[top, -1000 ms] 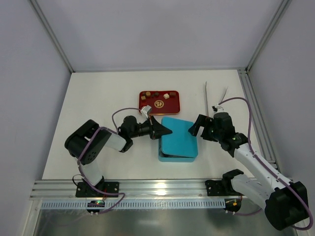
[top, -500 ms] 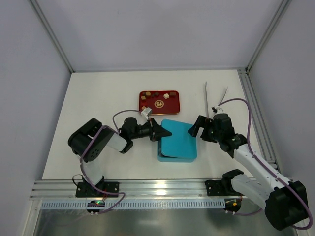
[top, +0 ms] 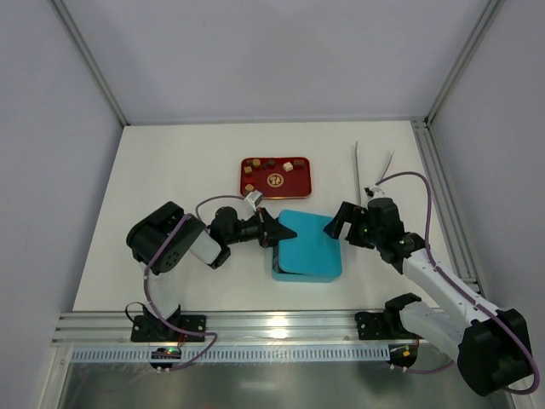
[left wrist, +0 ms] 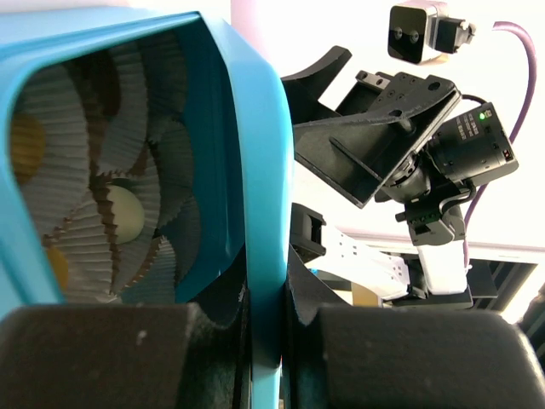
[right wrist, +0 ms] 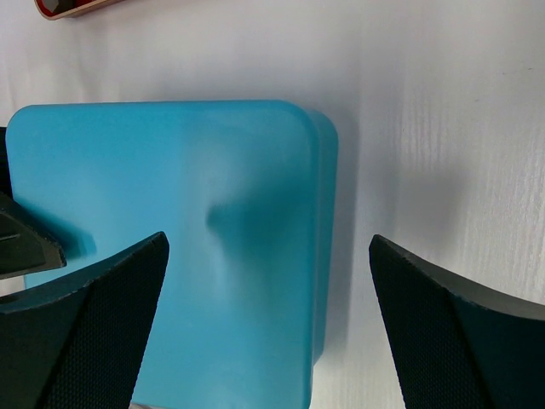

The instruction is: Pack the chocolate

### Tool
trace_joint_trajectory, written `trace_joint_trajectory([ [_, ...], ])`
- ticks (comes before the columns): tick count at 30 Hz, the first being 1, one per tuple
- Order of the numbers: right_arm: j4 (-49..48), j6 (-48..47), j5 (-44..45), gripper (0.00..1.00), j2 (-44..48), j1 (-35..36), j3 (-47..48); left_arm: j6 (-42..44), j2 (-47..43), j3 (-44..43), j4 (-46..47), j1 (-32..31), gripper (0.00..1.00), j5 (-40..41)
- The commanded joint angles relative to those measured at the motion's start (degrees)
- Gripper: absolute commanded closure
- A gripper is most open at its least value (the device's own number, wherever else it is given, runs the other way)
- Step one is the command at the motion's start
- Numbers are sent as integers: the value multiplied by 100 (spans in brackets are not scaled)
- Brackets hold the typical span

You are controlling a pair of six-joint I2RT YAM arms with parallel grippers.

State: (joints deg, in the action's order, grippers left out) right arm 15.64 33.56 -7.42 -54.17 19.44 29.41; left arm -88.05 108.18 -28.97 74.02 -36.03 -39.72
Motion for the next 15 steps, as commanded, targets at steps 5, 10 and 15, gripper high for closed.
trace_joint_trajectory([
  [5, -605, 115, -216, 4, -93, 7, -225, -151, 238, 102, 913, -9, 89, -79],
  [10, -869, 221, -400, 6, -269, -2, -383, -133, 221, 155, 913, 52, 86, -123],
  [15, -1264, 388, -541, 7, -366, -2, -594, -133, 221, 199, 913, 105, 82, -150],
])
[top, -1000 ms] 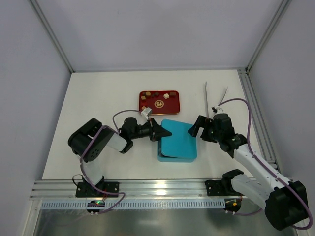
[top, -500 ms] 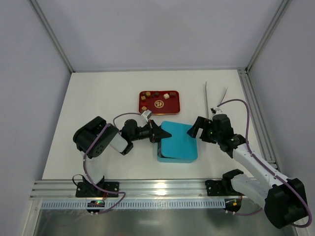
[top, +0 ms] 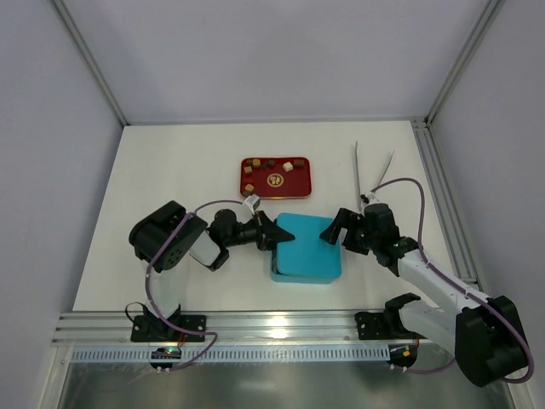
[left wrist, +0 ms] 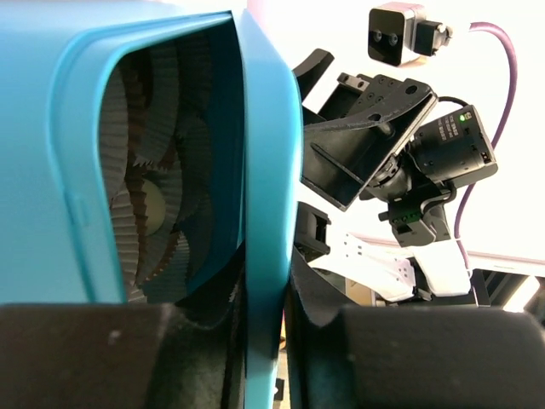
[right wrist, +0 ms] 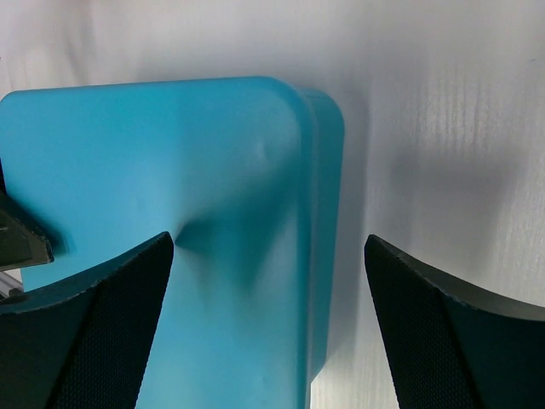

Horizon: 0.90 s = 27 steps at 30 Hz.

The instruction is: Pack the chocolate

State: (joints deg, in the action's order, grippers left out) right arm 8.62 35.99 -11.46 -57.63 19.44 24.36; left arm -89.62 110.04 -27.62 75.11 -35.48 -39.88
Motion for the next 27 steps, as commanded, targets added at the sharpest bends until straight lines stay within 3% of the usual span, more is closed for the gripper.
trace_joint_trajectory([
  [1, -624, 189, -180, 7, -29, -2, -115, 33, 35, 63, 803, 50, 81, -160],
  [13, -827, 304, -260, 16, -82, -2, -212, 68, 9, 116, 795, 138, 61, -204],
  [27, -827, 312, -286, 19, -214, 7, -221, 209, -325, 257, 443, 402, 61, -371],
])
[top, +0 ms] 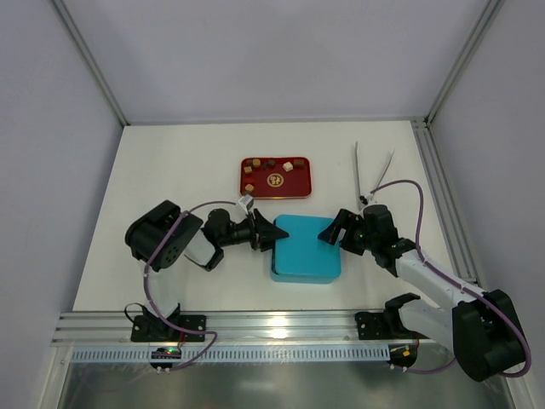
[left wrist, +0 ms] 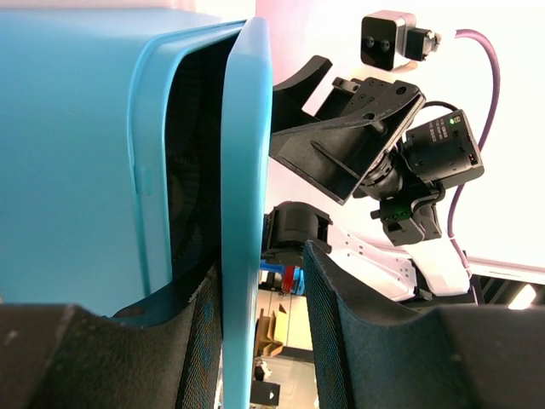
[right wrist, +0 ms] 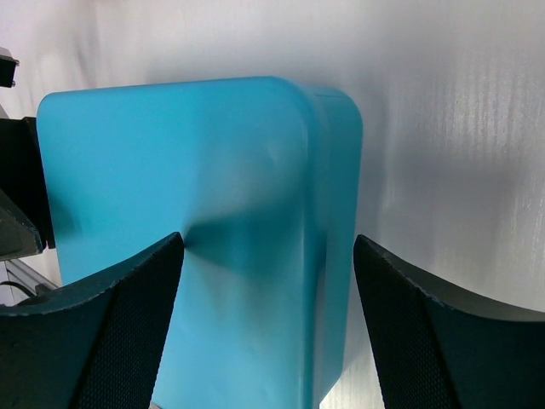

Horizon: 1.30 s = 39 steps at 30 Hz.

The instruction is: Pack the chocolate

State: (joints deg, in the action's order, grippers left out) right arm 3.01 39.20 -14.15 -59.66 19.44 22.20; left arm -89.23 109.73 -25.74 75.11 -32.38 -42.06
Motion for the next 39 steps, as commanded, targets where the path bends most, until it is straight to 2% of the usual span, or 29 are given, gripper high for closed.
trace_joint_trajectory([
  [1, -274, -18, -17, 19, -2, -2, -5, 169, -321, 69, 426, 118, 61, -170],
  [39, -274, 9, -44, 20, 68, -2, -49, 398, -295, 499, 214, 663, 61, -425],
])
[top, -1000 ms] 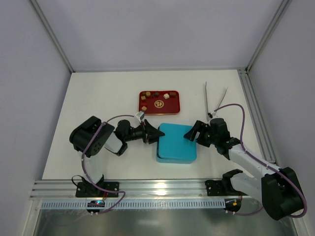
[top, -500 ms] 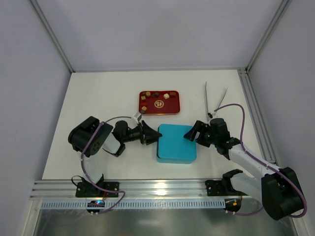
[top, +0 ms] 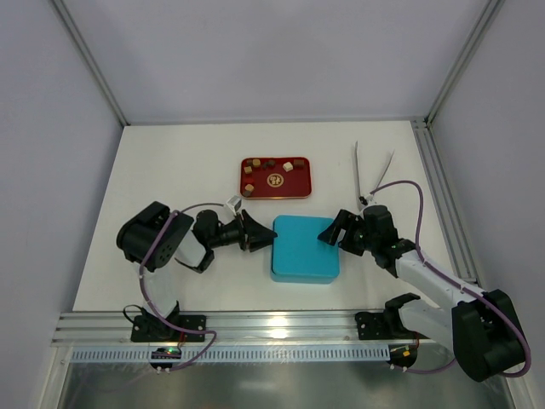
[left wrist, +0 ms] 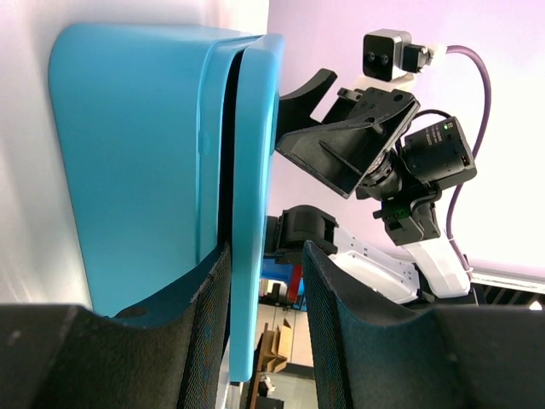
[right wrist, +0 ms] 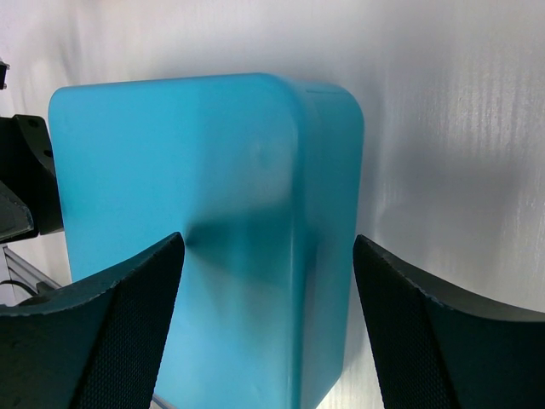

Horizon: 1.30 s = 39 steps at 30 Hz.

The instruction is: Pack the chocolate

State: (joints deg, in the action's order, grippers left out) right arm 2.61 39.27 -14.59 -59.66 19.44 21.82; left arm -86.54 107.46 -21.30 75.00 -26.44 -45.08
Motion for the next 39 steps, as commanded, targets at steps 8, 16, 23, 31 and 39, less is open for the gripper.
trace_joint_trajectory([
  [8, -235, 2, 0, 19, 68, -2, -20, 164, -32, 108, 217, 139, 62, -159],
  [16, -226, 2, -9, 19, 77, -2, -29, 217, 47, 179, 217, 218, 61, -177],
  [23, -235, 2, 0, 19, 112, 7, -29, 261, 108, 231, 217, 288, 62, -194],
  [31, -217, 2, 9, 19, 156, -2, -3, 313, 188, 302, 217, 385, 62, -203],
  [39, 11, -68, 97, 20, 288, -2, 120, 349, 319, 354, 208, 385, 65, -177],
])
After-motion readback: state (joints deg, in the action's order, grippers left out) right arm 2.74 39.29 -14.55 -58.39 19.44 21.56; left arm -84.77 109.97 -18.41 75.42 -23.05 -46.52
